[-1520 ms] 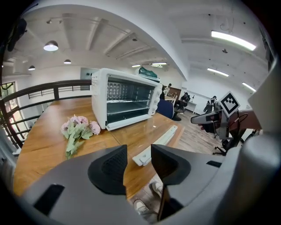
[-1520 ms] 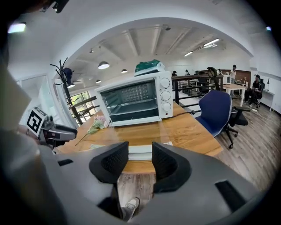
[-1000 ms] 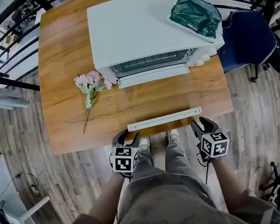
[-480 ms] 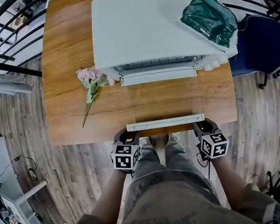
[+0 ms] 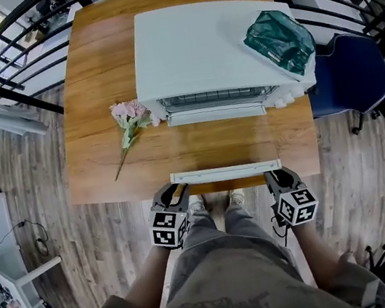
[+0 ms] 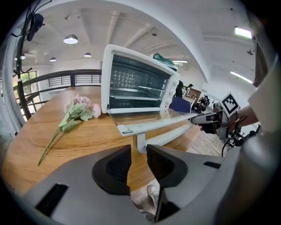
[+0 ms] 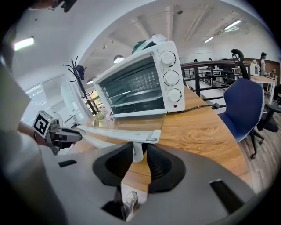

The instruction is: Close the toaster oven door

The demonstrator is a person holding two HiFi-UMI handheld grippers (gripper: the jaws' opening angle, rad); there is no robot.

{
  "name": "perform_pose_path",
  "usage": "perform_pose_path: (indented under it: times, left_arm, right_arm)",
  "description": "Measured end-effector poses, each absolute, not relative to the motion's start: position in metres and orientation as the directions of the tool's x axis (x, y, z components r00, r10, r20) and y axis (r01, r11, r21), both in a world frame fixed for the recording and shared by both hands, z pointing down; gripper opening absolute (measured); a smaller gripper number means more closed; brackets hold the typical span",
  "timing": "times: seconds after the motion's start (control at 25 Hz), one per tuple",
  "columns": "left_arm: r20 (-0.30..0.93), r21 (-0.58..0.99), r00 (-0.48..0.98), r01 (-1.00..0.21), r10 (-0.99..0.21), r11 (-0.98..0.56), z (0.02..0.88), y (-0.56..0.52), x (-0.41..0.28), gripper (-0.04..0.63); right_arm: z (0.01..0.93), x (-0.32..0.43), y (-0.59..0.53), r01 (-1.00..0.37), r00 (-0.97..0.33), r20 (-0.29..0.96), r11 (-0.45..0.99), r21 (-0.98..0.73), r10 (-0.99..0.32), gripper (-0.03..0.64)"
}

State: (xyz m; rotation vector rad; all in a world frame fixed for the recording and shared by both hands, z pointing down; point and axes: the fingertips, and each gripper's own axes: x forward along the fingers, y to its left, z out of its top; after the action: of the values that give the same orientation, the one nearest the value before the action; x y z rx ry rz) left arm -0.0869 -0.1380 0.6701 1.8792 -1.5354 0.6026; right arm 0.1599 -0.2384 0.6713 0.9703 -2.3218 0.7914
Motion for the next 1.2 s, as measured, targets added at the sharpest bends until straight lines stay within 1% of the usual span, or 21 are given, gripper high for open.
perform_pose_path:
  times: [0.16,0.52,0.6,0.88,1.04,1.2]
  left_arm:
    - [0.645,0.192,0.224,-0.973,-0.731,-0.13,0.643,-0.144,-0.089,0.124]
    - [0.509,0.233,0.202,-0.968,-0.837,-0.092,0.571,-0.19,-0.106,0.124]
    - [0.493,0.241,0.189,-0.968,-0.849,-0.076,0.557,-0.204,-0.112,0.135]
    - [0.434,0.253,0.163,-0.966,-0.886,-0.054,0.518,-0.247,-0.127,0.133]
    - [0.404,0.254,0.155,-0.966,-0.901,-0.052,0.508,-0.266,-0.136,0.133]
    - [0.394,0.243,0.136,-0.969,-0.909,-0.04,0.505,-0.281,-0.142,0.132]
  right_arm:
    - [0.645,0.159,-0.246,-0.746,-0.647,0.578,0.569,-0.345,-0.497,0.107]
    - [0.573,0.146,-0.297,-0.711,-0.704,0.404,0.589,-0.385,-0.585,0.107]
    - [0.56,0.141,-0.311,-0.705,-0.709,0.379,0.585,-0.401,-0.595,0.107]
    - [0.524,0.127,-0.356,-0.699,-0.71,0.322,0.57,-0.432,-0.626,0.107]
    - [0.517,0.119,-0.377,-0.688,-0.715,0.308,0.552,-0.471,-0.628,0.109]
    - [0.514,0.113,-0.393,-0.697,-0.705,0.299,0.551,-0.459,-0.643,0.107]
